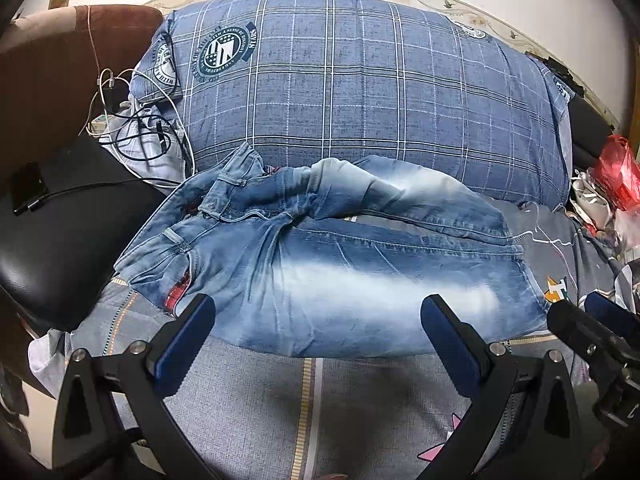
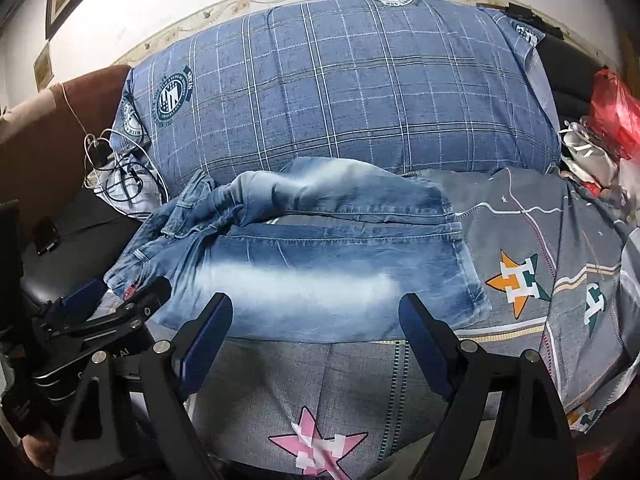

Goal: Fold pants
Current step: 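Grasp the jeans leg hem with the right gripper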

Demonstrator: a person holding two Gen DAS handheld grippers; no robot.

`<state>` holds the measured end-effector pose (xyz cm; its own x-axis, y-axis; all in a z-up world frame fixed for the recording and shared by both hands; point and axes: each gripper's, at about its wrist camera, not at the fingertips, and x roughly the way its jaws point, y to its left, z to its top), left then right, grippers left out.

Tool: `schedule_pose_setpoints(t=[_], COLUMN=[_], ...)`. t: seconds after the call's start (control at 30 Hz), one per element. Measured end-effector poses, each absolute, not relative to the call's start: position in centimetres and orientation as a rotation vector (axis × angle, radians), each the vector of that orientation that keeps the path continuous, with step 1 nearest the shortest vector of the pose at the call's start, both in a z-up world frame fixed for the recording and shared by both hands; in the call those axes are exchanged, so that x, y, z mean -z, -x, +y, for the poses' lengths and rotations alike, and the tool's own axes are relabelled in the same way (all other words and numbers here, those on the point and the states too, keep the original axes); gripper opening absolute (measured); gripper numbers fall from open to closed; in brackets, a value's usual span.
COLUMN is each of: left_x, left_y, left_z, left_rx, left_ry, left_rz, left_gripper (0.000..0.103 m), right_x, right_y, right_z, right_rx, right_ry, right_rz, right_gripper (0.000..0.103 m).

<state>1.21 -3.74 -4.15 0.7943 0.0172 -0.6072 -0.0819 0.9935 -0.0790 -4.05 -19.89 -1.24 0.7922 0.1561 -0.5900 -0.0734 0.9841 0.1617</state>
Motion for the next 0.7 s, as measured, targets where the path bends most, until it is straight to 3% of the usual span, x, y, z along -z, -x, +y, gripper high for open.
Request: schedule_pose_setpoints(t=[0.23, 0.43, 0.7], left_x=[1.7, -0.9, 3.1], left_y=[-4.6, -10.8, -16.9], left_z=[-3.0, -4.5, -3.8], left_rx=[0.058, 0.064, 0.088], left_ry=[0.163, 0.129, 0.217], left_rz=[0.724, 0.728, 0.756], left_gripper=[0.103, 0.103, 0.102], right_x=[0.3, -2.0, 0.8], right_y=[0.0, -7.9, -19.0], right_z=[-25.0, -30.0, -34.6], right_rx=[-0.341, -0.251, -0.091], right_ry=[-0.456, -0.528, -0.499], right_rz=[0.763, 0.779, 0.892], right_gripper=[0.086, 0.086, 0.086])
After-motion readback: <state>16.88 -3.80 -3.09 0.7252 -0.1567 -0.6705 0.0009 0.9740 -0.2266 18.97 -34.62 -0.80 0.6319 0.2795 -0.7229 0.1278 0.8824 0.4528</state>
